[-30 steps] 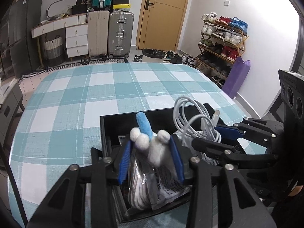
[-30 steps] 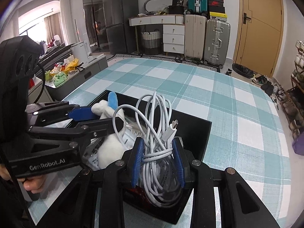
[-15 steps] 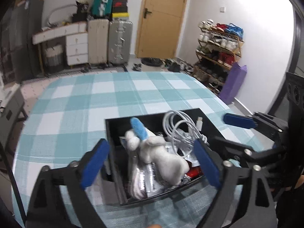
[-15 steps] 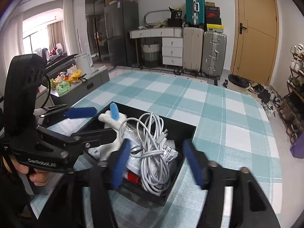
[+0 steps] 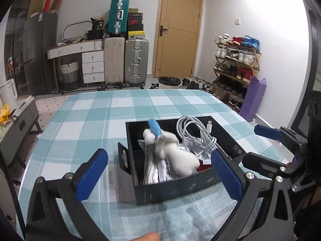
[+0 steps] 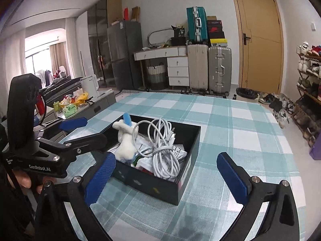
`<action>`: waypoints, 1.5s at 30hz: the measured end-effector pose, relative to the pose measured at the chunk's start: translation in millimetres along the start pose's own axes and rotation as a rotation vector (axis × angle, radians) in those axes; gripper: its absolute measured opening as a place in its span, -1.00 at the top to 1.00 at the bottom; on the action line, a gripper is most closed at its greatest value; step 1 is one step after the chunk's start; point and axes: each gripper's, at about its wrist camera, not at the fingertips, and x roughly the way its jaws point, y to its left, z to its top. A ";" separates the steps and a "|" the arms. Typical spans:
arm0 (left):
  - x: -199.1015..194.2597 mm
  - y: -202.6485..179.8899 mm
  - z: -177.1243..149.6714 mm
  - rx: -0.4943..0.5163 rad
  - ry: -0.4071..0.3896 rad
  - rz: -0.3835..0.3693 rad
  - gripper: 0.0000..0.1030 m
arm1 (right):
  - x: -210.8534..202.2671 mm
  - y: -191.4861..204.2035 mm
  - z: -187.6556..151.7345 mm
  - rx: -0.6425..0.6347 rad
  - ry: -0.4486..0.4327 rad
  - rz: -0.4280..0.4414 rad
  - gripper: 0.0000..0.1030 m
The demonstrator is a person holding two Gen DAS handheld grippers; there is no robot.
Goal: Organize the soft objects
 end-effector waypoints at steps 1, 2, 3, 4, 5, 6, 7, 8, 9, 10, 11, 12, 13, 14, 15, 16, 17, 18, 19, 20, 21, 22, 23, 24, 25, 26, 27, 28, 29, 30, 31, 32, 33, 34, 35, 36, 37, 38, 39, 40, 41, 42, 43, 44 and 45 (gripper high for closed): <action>-1.6 0.2 -1.9 -0.006 -0.006 0.005 -1.00 | -0.8 1.2 -0.9 -0.005 -0.001 0.002 -0.99; -3.1 1.1 -4.3 -0.009 -0.013 0.009 -1.00 | -2.4 3.2 -2.1 -0.013 -0.004 0.005 -0.99; -4.7 2.0 -6.5 -0.011 -0.022 0.014 -1.00 | -4.8 5.8 -3.4 -0.023 -0.011 0.003 -0.99; -5.8 2.3 -8.5 -0.010 -0.025 0.020 -1.00 | -5.6 6.8 -4.3 -0.030 -0.015 0.003 -0.99; -6.7 2.1 -10.3 -0.006 -0.026 0.029 -1.00 | -7.6 8.7 -5.2 -0.037 -0.020 0.002 -0.99; -7.4 2.0 -11.9 -0.002 -0.030 0.039 -1.00 | -9.7 10.2 -6.0 -0.041 -0.028 -0.002 -0.99; -8.6 1.6 -13.1 0.001 -0.034 0.046 -1.00 | -10.4 10.1 -6.5 -0.043 -0.035 -0.003 -0.99; -9.6 2.1 -14.2 0.005 -0.038 0.055 -1.00 | -11.7 11.1 -7.1 -0.047 -0.043 -0.003 -0.99; -10.3 2.7 -15.1 0.007 -0.041 0.062 -1.00 | -12.9 12.2 -7.9 -0.051 -0.046 -0.009 -0.99; -11.4 2.9 -16.0 0.007 -0.042 0.067 -1.00 | -13.6 13.3 -8.8 -0.054 -0.045 -0.011 -0.99; -11.7 4.0 -16.9 0.004 -0.043 0.073 -1.00 | -13.9 14.0 -9.6 -0.056 -0.045 -0.010 -0.99; -11.4 5.1 -17.5 0.003 -0.044 0.079 -1.00 | -14.3 14.9 -10.6 -0.058 -0.047 -0.010 -0.99; -11.1 6.5 -18.6 0.000 -0.047 0.085 -1.00 | -14.8 15.3 -11.4 -0.059 -0.047 -0.010 -0.99; -10.6 7.9 -19.6 -0.005 -0.047 0.091 -1.00 | -15.3 15.9 -12.3 -0.062 -0.050 -0.010 -0.99; -9.8 9.4 -20.5 -0.011 -0.047 0.093 -1.00 | -15.4 16.6 -13.2 -0.066 -0.051 -0.009 -0.99; -9.0 10.4 -20.9 -0.012 -0.048 0.096 -1.00 | -14.8 16.1 -13.9 -0.068 -0.053 -0.011 -0.99; -8.1 11.4 -21.4 -0.013 -0.050 0.100 -1.00 | -14.9 16.2 -14.7 -0.069 -0.055 -0.012 -0.99; -6.4 11.8 -21.6 -0.013 -0.051 0.104 -1.00 | -14.6 15.6 -15.2 -0.069 -0.058 -0.009 -0.99; -5.9 12.3 -22.8 -0.013 -0.051 0.110 -1.00 | -14.6 15.6 -15.8 -0.069 -0.058 -0.005 -0.99; -4.7 12.9 -23.6 -0.015 -0.050 0.109 -1.00 | -15.1 15.5 -16.5 -0.068 -0.062 -0.003 -0.99; -3.3 12.6 -23.9 -0.015 -0.047 0.108 -1.00 | -16.0 15.1 -17.2 -0.068 -0.069 -0.004 -0.99; -3.5 12.3 -24.5 -0.014 -0.045 0.109 -1.00 | -16.7 14.2 -17.7 -0.066 -0.073 -0.004 -0.99; -2.9 12.3 -24.3 -0.013 -0.044 0.107 -1.00 | -17.2 13.5 -18.4 -0.063 -0.077 -0.003 -0.99; -2.9 12.1 -24.5 -0.012 -0.044 0.108 -1.00 | -17.5 13.3 -19.0 -0.062 -0.076 -0.003 -0.99; -2.7 11.9 -24.6 -0.011 -0.043 0.107 -1.00 | -18.1 12.8 -19.8 -0.061 -0.080 -0.006 -0.99; -2.7 11.9 -24.9 -0.009 -0.043 0.104 -1.00 | -18.2 12.0 -20.5 -0.058 -0.082 -0.007 -0.99; -2.7 12.1 -25.0 -0.008 -0.043 0.103 -1.00 | -18.6 11.2 -21.2 -0.054 -0.086 -0.006 -0.99; -2.8 11.7 -25.3 -0.009 -0.042 0.103 -1.00 | -18.8 10.7 -21.0 -0.053 -0.087 -0.007 -0.99; -2.6 12.0 -25.3 -0.009 -0.041 0.101 -1.00 | -19.3 10.4 -21.2 -0.053 -0.094 -0.015 -0.99; -2.5 11.8 -25.4 -0.009 -0.040 0.100 -1.00 | -20.5 10.7 -21.9 -0.055 -0.106 -0.026 -0.99; -2.8 11.7 -25.6 -0.010 -0.039 0.099 -1.00 | -20.9 9.8 -22.1 -0.054 -0.109 -0.029 -0.99; -2.6 11.8 -25.7 -0.011 -0.037 0.098 -1.00 | -21.1 9.1 -22.2 -0.050 -0.110 -0.027 -0.99; -2.7 11.8 -25.6 -0.010 -0.037 0.099 -1.00 | -21.1 8.2 -22.3 -0.045 -0.110 -0.029 -0.99; -2.8 11.5 -25.5 -0.008 -0.037 0.101 -1.00 | -21.4 7.2 -22.4 -0.042 -0.113 -0.030 -0.99; -2.6 11.6 -25.7 -0.006 -0.036 0.101 -1.00 | -22.2 6.7 -22.4 -0.041 -0.117 -0.026 -0.99; -2.4 11.1 -25.8 -0.004 -0.036 0.101 -1.00 | -23.3 6.5 -22.5 -0.040 -0.123 -0.027 -0.99; -2.2 10.9 -26.0 -0.002 -0.036 0.101 -1.00 | -24.0 6.5 -22.4 -0.041 -0.127 -0.029 -0.99; -2.4 10.7 -26.1 0.000 -0.037 0.100 -1.00 | -23.5 6.4 -22.1 -0.042 -0.127 -0.026 -0.99; -2.8 10.4 -26.2 0.002 -0.039 0.098 -1.00 | -23.2 6.7 -21.9 -0.044 -0.125 -0.024 -0.99; -3.4 10.0 -26.2 0.003 -0.040 0.096 -1.00 | -23.8 7.2 -22.2 -0.045 -0.124 -0.023 -0.99; -4.1 10.2 -26.4 0.004 -0.043 0.096 -1.00 | -23.7 7.4 -22.2 -0.046 -0.123 -0.020 -0.99; -5.0 10.1 -26.6 0.006 -0.047 0.096 -1.00 | -24.0 7.8 -22.2 -0.048 -0.123 -0.017 -0.99; -5.6 9.6 -26.6 0.007 -0.050 0.093 -1.00 | -24.9 8.8 -22.6 -0.050 -0.124 -0.016 -0.99; -6.3 9.3 -26.8 0.010 -0.053 0.093 -1.00 | -25.4 9.2 -22.7 -0.051 -0.126 -0.016 -0.99; -7.0 9.0 -27.0 0.010 -0.055 0.095 -1.00 | -25.6 9.2 -22.8 -0.052 -0.128 -0.015 -0.99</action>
